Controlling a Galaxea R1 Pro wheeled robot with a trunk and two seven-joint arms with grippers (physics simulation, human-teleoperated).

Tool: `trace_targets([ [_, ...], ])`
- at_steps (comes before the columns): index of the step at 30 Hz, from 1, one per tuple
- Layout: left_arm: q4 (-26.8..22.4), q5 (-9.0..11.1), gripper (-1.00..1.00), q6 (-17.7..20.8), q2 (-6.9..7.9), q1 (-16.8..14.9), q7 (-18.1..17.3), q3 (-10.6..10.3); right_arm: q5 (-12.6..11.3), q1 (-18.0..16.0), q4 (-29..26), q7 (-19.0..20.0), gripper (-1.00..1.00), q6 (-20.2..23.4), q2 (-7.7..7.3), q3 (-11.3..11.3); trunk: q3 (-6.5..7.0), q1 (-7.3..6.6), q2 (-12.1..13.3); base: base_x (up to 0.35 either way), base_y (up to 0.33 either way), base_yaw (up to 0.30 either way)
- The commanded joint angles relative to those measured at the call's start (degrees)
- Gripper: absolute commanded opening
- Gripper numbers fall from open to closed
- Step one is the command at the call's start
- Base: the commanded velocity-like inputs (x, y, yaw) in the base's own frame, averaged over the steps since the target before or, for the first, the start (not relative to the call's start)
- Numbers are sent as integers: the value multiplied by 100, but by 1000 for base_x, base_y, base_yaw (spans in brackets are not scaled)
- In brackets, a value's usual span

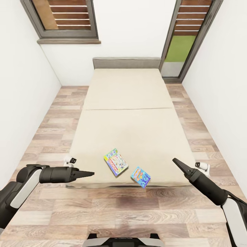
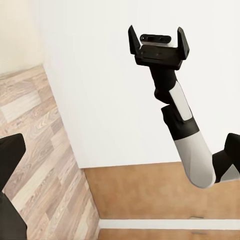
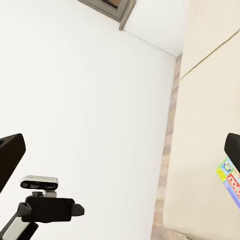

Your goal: Put all the toys in the child's room - the three board games (two on the bed and one on the table), the two jigsaw puzzles on the table, and the tennis ball on the table - inside the toy box on the table in the child's room.

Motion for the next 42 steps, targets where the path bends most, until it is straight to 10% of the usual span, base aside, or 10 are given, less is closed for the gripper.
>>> trace_targets([
  [1, 1, 13, 100, 27, 6, -5, -8, -9, -18, -3, -1, 1, 100, 33, 0, -4, 2, 3, -9, 0, 0, 0],
  [42, 1, 2, 100, 33, 2, -4, -13, -9, -12, -3, -1, -7, 100, 33, 1, 21, 393, 3, -9, 0, 0, 0],
])
